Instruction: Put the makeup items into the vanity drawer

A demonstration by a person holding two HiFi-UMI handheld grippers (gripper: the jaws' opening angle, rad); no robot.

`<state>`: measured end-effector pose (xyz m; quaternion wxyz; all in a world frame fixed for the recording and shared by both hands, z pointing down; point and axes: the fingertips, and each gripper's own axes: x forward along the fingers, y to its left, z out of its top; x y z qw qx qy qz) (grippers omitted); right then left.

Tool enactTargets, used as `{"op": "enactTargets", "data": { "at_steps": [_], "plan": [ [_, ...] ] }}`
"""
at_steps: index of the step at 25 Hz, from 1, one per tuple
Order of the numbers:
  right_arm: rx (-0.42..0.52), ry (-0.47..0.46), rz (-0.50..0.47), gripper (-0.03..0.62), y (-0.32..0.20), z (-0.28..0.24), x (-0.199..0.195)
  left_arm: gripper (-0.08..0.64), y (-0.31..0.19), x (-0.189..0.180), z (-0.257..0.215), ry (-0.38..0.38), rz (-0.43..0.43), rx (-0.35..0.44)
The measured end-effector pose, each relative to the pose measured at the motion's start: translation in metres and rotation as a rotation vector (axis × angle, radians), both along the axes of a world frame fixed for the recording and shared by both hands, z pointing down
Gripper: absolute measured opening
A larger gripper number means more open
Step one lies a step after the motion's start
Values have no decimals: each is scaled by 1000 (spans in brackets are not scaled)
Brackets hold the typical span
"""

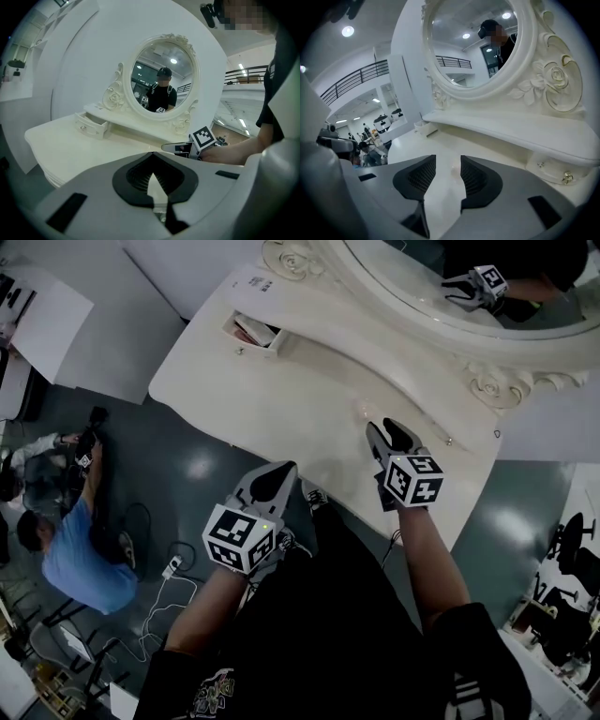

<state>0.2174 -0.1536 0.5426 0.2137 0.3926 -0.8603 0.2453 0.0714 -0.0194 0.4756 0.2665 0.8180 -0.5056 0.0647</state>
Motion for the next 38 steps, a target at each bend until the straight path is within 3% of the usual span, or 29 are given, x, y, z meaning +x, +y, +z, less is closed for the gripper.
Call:
{"op": "enactTargets", "data": {
  "at_steps": [7,18,22,28,38],
  "plan": [
    [-75,68,-29,199,-20,43,-2,0,-16,-4,11,5,-29,-27],
    [-117,89,-58,181,-34,67,-11,0,-30,-13,26,19,-75,-57],
    [-101,80,-45,133,-38,60,-13,0,-31,-14,26,22,-83,-57],
    [-70,48,-95,120,-34,38,-31,0,-32,-17,17,18,-92,-35],
    [25,-96,-235,115,-12,-35,-103,0,-20,-40,-6,-2,-152,20]
  ]
}}
